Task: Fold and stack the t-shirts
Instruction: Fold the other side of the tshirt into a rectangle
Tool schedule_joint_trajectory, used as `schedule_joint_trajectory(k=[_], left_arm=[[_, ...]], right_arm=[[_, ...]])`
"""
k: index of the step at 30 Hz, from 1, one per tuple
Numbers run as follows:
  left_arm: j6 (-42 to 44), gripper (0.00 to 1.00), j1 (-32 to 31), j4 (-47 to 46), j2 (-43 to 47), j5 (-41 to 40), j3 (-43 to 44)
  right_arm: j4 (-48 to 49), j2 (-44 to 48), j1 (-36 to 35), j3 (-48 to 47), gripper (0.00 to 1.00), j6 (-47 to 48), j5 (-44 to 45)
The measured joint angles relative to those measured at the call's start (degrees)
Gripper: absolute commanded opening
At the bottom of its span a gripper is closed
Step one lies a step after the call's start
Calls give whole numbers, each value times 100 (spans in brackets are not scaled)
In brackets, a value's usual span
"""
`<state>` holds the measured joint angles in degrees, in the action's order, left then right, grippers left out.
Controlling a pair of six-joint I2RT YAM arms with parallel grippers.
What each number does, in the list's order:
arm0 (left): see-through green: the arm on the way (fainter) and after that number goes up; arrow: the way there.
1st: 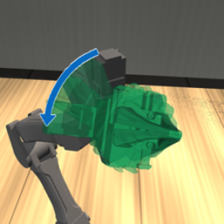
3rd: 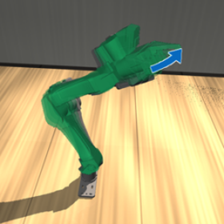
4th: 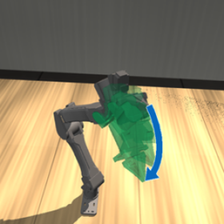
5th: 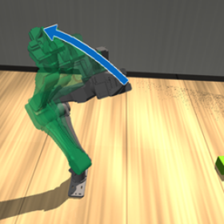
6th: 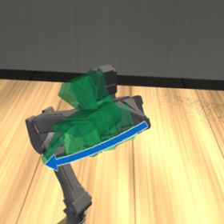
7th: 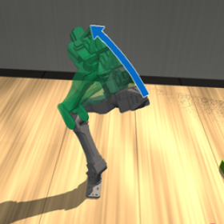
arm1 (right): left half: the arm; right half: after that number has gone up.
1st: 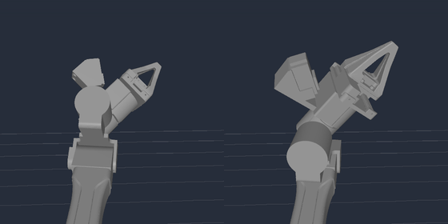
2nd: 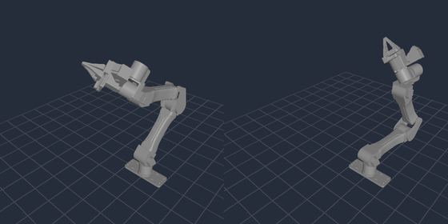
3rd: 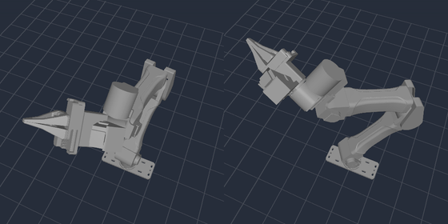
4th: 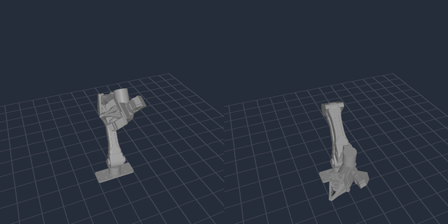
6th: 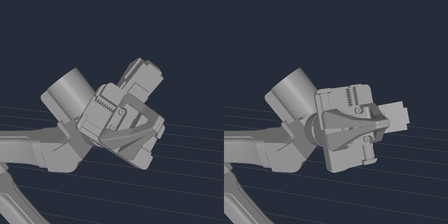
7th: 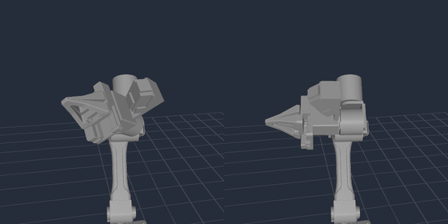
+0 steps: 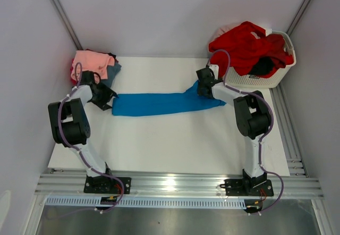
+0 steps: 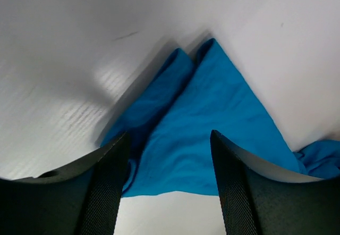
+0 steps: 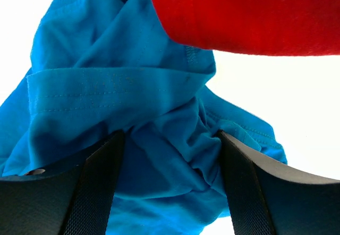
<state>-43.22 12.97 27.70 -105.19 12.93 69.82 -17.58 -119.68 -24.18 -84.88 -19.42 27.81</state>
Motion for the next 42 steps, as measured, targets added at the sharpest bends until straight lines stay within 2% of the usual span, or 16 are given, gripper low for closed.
schedule_joint_trajectory(k=[3, 6, 9, 11, 12, 15, 18, 19, 23, 30, 34, 36, 38, 39, 40, 42], left_arm=[[90, 64, -109, 269, -229, -31, 356], [173, 54, -212, 433, -479, -131, 619], [214, 40, -264, 704, -573, -249, 636], [264, 25, -289, 938, -649, -339, 723], [293, 14, -302, 1049, -710, -382, 813], [361, 1, -332, 1296, -863, -531, 1082], [420, 1, -402, 1451, -916, -651, 1217], [424, 1, -420, 1497, -916, -684, 1231], [424, 1, -426, 1624, -916, -822, 1233], [422, 1, -352, 1687, -809, -883, 1043], [420, 1, -151, 1698, -682, -857, 817], [420, 1, -55, 1700, -640, -850, 745], [417, 1, -2, 1696, -612, -846, 695], [415, 1, 13, 1700, -597, -844, 669], [409, 1, 28, 1698, -577, -841, 645], [407, 1, 61, 1698, -546, -861, 601]], right_arm=[[-2, 0, -2, 0, 73, -2, -15], [-7, 0, -2, 0, 73, -2, -13], [-9, 0, -2, 0, 71, -2, -11], [-9, 0, -2, 0, 69, -2, -11], [-11, 0, -2, 0, 69, -4, -9], [-11, 0, -2, -2, 64, -4, -9], [-15, 0, 2, -4, 55, -2, -7], [-33, 0, 13, -13, 42, -4, -4], [-157, 0, 87, -98, 19, -52, 20], [-221, 0, 286, -173, 8, -155, 17], [-254, 0, 306, -173, 8, -166, 22], [-286, 0, 306, -170, 10, -181, 26], [-315, 0, 306, -170, 16, -197, 37], [-323, 0, 306, -170, 20, -203, 42], [-332, 0, 306, -170, 33, -216, 44], [-361, 0, 315, -170, 49, -243, 127]])
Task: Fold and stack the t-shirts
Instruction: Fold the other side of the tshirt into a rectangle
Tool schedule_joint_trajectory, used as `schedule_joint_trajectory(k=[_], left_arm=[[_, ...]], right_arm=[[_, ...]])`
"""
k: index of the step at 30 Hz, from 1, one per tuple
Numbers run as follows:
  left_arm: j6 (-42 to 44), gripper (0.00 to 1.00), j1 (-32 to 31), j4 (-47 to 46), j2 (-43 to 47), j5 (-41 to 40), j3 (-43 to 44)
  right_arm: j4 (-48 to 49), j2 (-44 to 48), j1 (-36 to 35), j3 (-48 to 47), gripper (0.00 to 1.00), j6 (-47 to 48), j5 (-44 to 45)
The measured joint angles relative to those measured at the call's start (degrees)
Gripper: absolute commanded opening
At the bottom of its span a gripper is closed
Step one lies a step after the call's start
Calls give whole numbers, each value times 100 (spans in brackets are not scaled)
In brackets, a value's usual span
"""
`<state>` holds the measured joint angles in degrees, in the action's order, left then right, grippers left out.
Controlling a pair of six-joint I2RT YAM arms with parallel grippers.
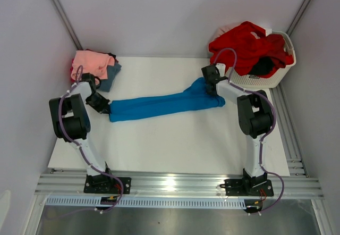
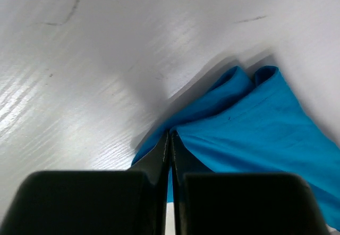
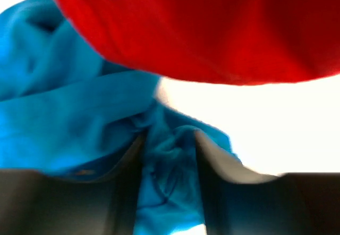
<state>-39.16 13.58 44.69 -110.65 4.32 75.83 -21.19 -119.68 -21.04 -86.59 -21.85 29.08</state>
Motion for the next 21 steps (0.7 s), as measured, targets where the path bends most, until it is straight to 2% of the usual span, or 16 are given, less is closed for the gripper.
schedule_joint_trajectory(k=[1, 3, 4, 7, 11, 13, 19, 20, 21], left_arm=[[-2, 1, 28, 2, 11, -17, -15], [-4, 1, 85, -2, 33, -28, -28], [-11, 1, 109, -9, 50, -28, -44], [-50, 2, 136, -125, 208, -2, -199], [-136, 17, 140, -273, 798, 90, -498], [-142, 21, 138, -372, 1152, 144, -490], [31, 22, 42, -564, 1650, 334, 81], [85, 22, -35, -605, 1655, 374, 129], [175, 22, -125, -621, 1639, 404, 197]], right_arm=[[-13, 0, 17, 0, 65, 4, 22], [-28, 0, 63, 2, 81, 15, 22], [-13, 2, 79, 15, 83, 31, 2], [101, 52, 74, 120, 87, 114, -70], [317, 356, -98, 328, 90, 396, -138], [446, 566, -271, 328, 91, 553, -162], [710, 1113, -804, 256, 90, 841, -160], [721, 1165, -863, 256, 89, 835, -175], [713, 1209, -903, 256, 83, 789, -225]])
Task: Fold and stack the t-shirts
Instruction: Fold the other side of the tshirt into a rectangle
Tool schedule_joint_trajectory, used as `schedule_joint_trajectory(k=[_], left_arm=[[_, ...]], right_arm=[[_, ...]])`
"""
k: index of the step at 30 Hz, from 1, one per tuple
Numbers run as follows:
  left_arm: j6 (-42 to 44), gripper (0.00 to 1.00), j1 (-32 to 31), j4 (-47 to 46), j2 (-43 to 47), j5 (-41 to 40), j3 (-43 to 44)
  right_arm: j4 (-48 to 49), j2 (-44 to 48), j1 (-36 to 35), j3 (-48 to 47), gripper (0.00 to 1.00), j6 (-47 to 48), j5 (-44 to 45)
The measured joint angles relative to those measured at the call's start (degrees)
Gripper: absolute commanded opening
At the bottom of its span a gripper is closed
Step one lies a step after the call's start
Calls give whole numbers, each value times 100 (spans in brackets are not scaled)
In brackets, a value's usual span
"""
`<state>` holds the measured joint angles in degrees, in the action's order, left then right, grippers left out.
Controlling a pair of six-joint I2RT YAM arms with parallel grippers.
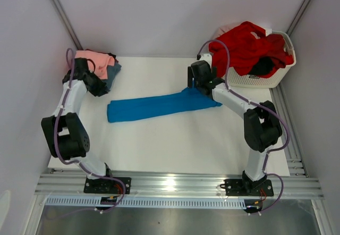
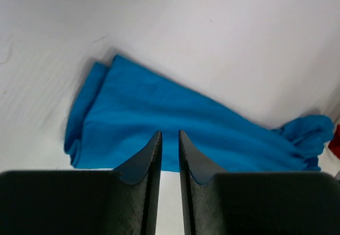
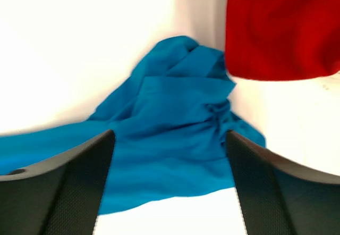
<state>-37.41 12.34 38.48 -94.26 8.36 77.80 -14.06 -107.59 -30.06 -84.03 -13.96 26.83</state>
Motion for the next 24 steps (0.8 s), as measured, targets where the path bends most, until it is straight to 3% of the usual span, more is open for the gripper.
schedule_joint_trajectory(k=[2, 6, 8, 12, 15, 24], left_arm=[[140, 20, -210, 59, -125, 28, 175], [374, 16, -627, 245, -719, -118, 640], [446, 14, -743, 313, -1003, -210, 691], [507, 10, -817, 614, -1569, -382, 761], [514, 1, -837, 828, -1864, -557, 883], [555, 1, -931, 1401, -2282, -1338, 1237]], right_arm=[[-37, 44, -28, 7, 75, -127, -85], [13, 214, -20, 470, 42, -457, -240], [-9, 267, -17, 782, 41, -586, -269], [-155, 267, -9, 1172, 24, -688, -267], [-166, 203, -9, 1189, 18, -723, -229], [-192, -654, 122, 898, 20, -754, -385]])
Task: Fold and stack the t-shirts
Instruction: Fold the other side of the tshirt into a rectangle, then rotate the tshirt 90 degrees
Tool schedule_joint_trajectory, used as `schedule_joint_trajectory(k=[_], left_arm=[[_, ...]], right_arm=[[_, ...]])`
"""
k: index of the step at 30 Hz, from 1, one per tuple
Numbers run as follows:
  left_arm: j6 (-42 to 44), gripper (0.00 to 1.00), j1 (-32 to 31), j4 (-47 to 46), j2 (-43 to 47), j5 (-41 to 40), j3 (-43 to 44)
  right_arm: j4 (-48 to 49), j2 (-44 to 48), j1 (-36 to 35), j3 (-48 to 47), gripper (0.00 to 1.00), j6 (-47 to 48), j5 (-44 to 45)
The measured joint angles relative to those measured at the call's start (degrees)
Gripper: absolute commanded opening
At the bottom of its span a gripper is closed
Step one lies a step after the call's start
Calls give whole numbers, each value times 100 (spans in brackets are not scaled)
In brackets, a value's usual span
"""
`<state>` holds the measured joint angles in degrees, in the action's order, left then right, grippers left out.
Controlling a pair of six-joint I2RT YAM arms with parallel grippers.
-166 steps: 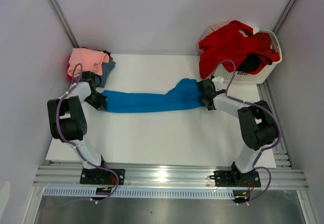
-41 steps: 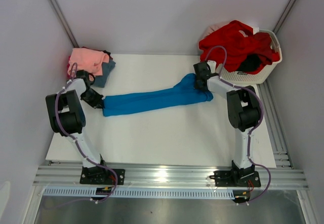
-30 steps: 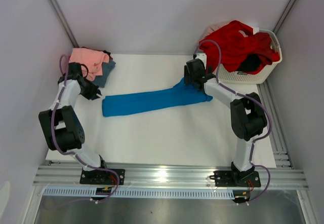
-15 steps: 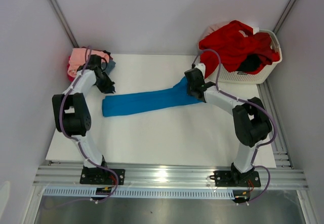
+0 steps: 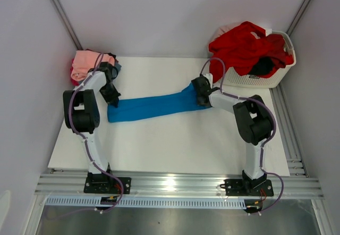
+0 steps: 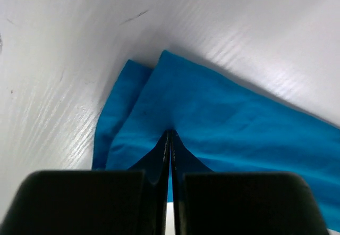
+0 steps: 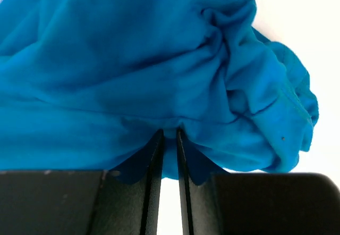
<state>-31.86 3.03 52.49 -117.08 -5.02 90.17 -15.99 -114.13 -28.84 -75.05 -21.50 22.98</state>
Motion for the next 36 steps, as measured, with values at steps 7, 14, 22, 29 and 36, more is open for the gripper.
schedule_joint_trajectory(k=[7, 14, 22, 29, 36], left_arm=[[-4, 1, -7, 330, -101, -295, -52], [-11, 0, -199, 378, -7, -385, -542], [-42, 1, -1513, 658, 553, -758, -1521], [-136, 1, -2542, 498, 1543, -448, -2894], [-586, 1, -4489, 459, 2275, 151, -3910]], right_arm=[[-258, -363, 256, -614, 11, -205, -448], [-688, -894, 459, -1510, 9, -299, -942], [-1344, -2004, 529, -3386, 11, -293, -1965], [-1725, -2758, 507, -4636, 17, -356, -3064], [-1919, -3077, 483, -5193, 20, -372, -3587]])
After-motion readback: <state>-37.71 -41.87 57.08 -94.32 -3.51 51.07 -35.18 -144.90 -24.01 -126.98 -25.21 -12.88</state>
